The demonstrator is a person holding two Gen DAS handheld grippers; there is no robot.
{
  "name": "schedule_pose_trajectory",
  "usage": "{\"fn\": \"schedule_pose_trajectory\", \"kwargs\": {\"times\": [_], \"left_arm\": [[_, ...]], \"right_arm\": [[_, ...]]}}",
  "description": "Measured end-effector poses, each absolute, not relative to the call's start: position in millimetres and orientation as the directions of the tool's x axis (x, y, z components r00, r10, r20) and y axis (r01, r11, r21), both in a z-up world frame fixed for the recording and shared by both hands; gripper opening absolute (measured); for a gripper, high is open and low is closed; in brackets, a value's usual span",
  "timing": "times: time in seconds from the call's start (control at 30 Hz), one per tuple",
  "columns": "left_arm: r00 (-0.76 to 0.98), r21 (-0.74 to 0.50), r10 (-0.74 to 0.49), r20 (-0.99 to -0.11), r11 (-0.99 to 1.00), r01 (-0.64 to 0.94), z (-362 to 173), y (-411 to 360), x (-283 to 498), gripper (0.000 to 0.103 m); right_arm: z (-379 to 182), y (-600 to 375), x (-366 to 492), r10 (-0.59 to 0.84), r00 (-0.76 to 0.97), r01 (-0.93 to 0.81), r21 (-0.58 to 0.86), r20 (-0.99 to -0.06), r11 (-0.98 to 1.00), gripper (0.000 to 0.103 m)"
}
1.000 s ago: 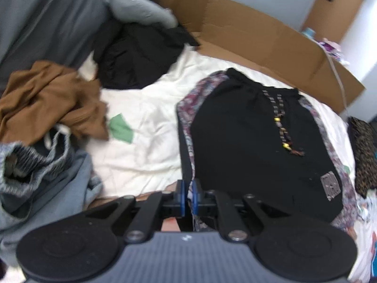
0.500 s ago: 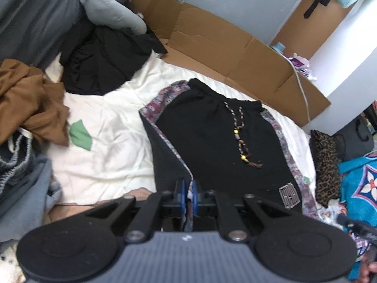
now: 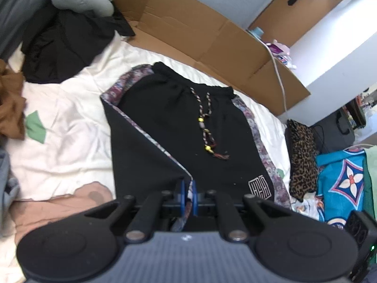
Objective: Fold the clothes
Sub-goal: 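Move the right gripper beside the left gripper and grasp the panel edge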
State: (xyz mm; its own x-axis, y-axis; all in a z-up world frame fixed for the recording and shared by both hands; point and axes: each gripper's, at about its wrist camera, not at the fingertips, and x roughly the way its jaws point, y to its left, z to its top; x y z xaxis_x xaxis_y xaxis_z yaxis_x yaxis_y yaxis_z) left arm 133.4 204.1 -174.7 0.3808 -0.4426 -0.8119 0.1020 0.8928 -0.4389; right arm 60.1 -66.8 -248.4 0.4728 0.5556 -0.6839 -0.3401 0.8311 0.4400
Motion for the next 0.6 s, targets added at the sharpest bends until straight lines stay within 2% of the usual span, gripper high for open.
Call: {"fn": "schedule_pose_trajectory", "kwargs": {"times": [0.23, 0.6], "left_arm": [[0.368, -0.424, -0.434, -0.822, 0.899, 0.112, -171, 181, 143, 0.007], [0.378, -0.499, -0.465, -0.8, 0.867, 0.012, -174, 171, 143, 0.007]], "right_arm": [[-246, -66, 55, 0.565, 0.503, -0.309, 0.475, -0.654, 0.824, 0.046], [-241, -65, 49, 0.614, 0.538, -0.292, 0.556, -0.577, 0.778, 0.046]]}}
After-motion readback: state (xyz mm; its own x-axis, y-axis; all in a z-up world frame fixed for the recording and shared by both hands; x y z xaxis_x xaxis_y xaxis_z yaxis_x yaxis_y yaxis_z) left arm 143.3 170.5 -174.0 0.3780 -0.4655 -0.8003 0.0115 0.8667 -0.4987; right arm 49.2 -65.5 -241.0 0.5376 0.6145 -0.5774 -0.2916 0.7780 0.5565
